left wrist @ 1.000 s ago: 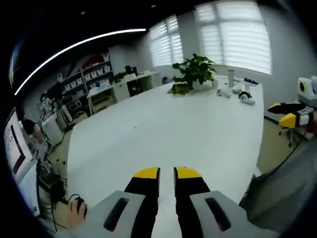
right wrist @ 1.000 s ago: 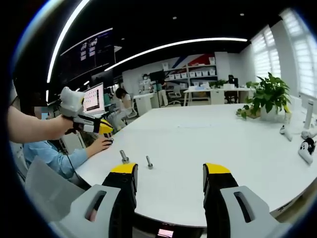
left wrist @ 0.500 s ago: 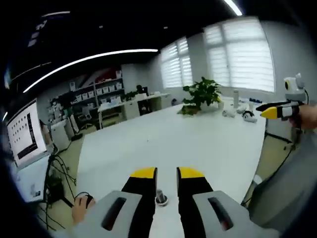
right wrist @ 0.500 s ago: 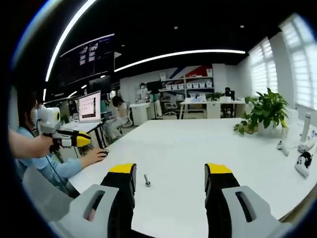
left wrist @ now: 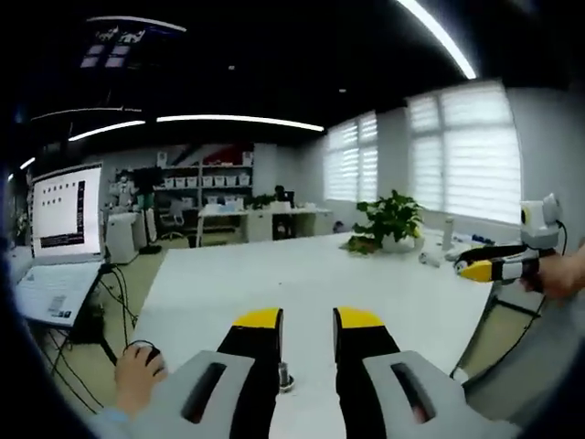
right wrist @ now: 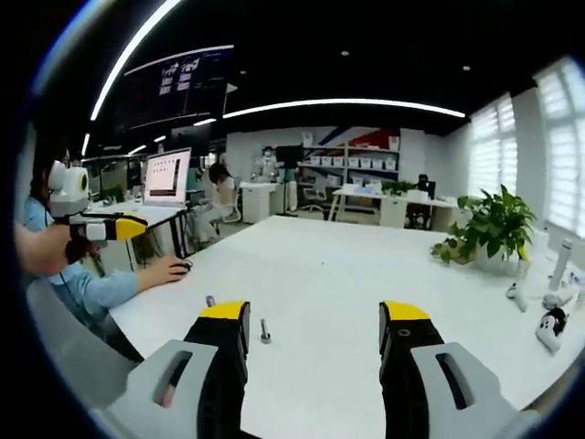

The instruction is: Place the washer onto the threaded stud by aligning its center hole with the stud, sliding it down to the base, and recovering from edge contact or off-axis alignment until the washer reaches the visible bottom stop.

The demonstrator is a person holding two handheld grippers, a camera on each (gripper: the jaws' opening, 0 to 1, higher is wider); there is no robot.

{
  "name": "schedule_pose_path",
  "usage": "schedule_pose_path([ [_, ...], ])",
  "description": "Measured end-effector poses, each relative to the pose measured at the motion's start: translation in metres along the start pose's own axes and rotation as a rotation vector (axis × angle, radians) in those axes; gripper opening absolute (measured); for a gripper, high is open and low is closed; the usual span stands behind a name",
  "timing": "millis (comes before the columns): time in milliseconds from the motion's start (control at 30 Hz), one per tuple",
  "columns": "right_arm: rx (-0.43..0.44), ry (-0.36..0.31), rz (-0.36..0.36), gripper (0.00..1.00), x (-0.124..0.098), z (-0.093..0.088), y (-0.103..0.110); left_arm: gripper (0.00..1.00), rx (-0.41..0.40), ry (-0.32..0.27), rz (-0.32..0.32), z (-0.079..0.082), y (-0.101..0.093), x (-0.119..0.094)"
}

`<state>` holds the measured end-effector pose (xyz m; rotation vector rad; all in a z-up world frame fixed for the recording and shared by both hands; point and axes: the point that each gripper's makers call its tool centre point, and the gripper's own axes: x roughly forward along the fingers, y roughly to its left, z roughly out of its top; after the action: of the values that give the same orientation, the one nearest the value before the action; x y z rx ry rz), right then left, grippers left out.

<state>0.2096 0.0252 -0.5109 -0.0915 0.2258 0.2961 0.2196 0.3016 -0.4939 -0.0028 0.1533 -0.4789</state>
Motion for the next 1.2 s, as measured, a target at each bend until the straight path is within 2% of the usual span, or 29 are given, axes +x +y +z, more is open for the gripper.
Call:
schedule_pose_path([
  [100,0.003,0.004,0.006,0.61,0.002,-0.004,0.0,0.2,-0.001,-0.023,0.011,0.0,0.004,-0.002],
  [200,-0.021,0.027,0.025,0.61,0.003,-0.014,0.004,0.2,0.02,-0.018,0.031,-0.003,0.007,0.0],
  [300,-0.01,0.011,0.027,0.61,0.003,-0.01,0.005,0.2,0.034,-0.018,0.035,-0.002,0.007,-0.001],
  [367,-0.026,-0.012,0.028,0.61,0.003,-0.005,0.007,0.2,0.066,-0.026,0.061,0.0,0.01,-0.004],
  [433,-0.033,-0.011,0.035,0.61,0.002,-0.006,0.01,0.2,0.059,-0.028,0.056,0.001,0.008,-0.003],
  [600,-0.034,-0.017,0.044,0.61,0.0,-0.005,0.013,0.2,0.113,-0.012,0.016,-0.003,-0.005,0.001],
  [700,-0.044,-0.001,0.048,0.61,0.002,-0.009,0.014,0.21,0.131,-0.01,0.022,-0.003,-0.007,0.0],
  [800,-0.032,-0.012,0.048,0.62,0.002,-0.007,0.014,0.24,0.136,-0.007,0.031,-0.003,-0.006,-0.001],
  [900,-0.011,0.005,0.063,0.64,0.004,-0.012,0.017,0.24,0.142,-0.003,0.034,-0.004,-0.004,0.0],
  [1067,-0.047,0.018,0.1,0.64,0.008,-0.015,0.027,0.24,0.141,0.017,0.045,-0.009,0.0,0.0],
  [1200,-0.091,0.025,0.101,0.61,0.006,-0.015,0.029,0.25,0.136,0.02,0.06,-0.01,0.004,-0.001],
])
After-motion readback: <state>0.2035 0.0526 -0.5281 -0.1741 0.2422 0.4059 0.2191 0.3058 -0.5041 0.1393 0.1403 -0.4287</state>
